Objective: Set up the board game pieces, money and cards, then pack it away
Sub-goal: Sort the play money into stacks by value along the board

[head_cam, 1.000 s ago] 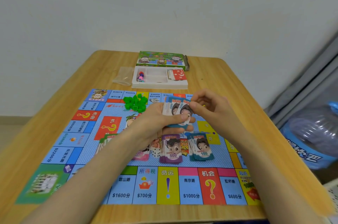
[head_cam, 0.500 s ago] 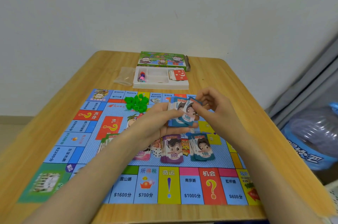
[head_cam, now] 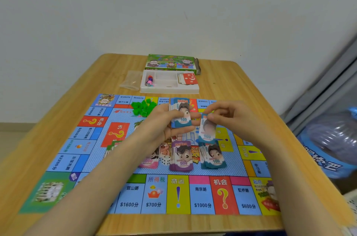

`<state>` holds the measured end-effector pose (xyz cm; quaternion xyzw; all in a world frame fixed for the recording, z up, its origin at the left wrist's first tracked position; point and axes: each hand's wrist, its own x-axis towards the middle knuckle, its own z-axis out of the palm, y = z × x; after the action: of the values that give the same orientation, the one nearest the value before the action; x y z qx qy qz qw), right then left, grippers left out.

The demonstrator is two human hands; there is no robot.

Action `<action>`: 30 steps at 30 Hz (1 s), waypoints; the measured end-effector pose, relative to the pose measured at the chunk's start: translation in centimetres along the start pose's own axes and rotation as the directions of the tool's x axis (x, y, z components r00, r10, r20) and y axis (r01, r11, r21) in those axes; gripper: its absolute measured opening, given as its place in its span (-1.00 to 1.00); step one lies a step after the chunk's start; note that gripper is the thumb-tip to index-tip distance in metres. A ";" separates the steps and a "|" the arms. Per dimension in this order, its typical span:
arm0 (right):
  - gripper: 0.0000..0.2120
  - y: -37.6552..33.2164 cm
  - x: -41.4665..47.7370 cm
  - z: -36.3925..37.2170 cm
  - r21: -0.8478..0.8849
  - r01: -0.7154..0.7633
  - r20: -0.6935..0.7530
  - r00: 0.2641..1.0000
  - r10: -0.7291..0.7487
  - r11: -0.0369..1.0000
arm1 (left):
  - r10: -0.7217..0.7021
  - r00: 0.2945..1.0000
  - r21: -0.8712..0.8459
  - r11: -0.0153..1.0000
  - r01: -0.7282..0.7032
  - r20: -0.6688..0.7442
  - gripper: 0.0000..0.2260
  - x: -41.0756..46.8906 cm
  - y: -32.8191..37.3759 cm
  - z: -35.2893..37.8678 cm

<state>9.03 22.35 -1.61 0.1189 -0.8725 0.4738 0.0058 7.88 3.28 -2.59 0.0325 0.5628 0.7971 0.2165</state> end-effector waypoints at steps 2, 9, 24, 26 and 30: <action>-0.87 0.0 -0.1 -0.3 -0.032 -0.027 0.063 0.998 0.029 0.999 | 0.004 1.000 0.013 1.000 -0.005 0.009 -0.83 0.0 0.0 0.0; -0.97 -0.3 -0.4 -0.4 -0.146 -0.059 0.243 0.965 0.094 0.988 | 0.013 0.999 0.036 0.999 -0.015 0.051 -0.81 0.1 -0.1 -0.3; -0.90 0.3 -0.1 0.4 -0.195 -0.166 0.216 0.954 0.208 0.967 | -0.002 0.998 0.058 0.998 -0.001 0.062 -0.83 -0.1 0.0 -0.1; -0.89 0.4 -0.1 0.4 -0.206 -0.151 0.220 0.955 0.197 0.967 | -0.002 0.998 0.059 0.998 -0.002 0.062 -0.84 -0.1 0.0 -0.1; -0.89 0.5 -0.1 0.4 -0.244 -0.085 0.212 0.967 0.139 0.966 | -0.002 0.998 0.059 0.998 -0.001 0.061 -0.85 -0.2 0.0 -0.1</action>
<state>9.08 22.26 -2.26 0.1210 -0.9223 0.3512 -0.1072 8.03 3.12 -2.58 0.0630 0.5792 0.7787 0.2327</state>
